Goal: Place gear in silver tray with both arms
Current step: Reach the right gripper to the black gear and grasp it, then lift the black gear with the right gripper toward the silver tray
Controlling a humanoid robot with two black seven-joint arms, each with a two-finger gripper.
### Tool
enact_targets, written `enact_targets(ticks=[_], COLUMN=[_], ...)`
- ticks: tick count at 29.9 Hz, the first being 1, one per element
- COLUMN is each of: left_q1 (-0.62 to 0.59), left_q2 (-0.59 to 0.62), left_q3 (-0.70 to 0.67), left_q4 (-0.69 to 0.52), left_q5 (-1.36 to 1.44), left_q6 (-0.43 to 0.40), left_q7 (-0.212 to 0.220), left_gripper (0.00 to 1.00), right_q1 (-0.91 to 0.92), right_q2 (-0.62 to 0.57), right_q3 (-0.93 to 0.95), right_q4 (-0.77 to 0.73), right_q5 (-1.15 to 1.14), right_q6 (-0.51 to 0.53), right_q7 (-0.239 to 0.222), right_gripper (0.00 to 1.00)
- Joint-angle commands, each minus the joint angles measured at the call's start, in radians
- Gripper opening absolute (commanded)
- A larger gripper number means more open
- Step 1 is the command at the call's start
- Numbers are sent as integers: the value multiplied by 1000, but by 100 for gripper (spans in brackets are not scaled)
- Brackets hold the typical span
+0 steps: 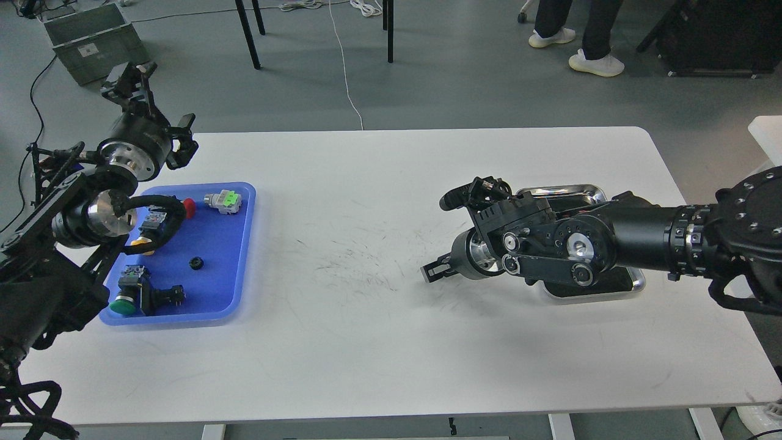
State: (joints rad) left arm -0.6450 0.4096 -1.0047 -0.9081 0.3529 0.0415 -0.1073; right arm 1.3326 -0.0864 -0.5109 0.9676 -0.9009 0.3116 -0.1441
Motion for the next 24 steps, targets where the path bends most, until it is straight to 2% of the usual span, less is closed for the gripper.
enact_targets(ticks=[1, 5, 11, 15, 20, 24], left_q1=[-1, 1, -1, -1, -1, -4], left_q2=[0, 0, 5, 5, 3, 3], left_q3=[0, 1, 1, 3, 5, 6], left_q4=[0, 0, 0, 0, 0, 0], left_q5=[0, 1, 1, 1, 1, 3], left_q6=[0, 0, 0, 0, 0, 0], left_q7=[0, 0, 0, 0, 0, 1], left_gripper=[98, 98, 98, 98, 98, 98], right_q1=[3, 8, 65, 118, 148, 140], right_q2=[0, -1, -48, -127, -292, -403], right_q3=[0, 0, 18, 64, 135, 129], right_q4=[-7, -6, 7, 37, 74, 57], right_q5=[0, 0, 8, 10, 8, -3], right_q6=[0, 0, 0, -2, 0, -2], right_q7=[1, 1, 8, 11, 12, 57], right_gripper=[13, 5, 3, 3, 3, 3])
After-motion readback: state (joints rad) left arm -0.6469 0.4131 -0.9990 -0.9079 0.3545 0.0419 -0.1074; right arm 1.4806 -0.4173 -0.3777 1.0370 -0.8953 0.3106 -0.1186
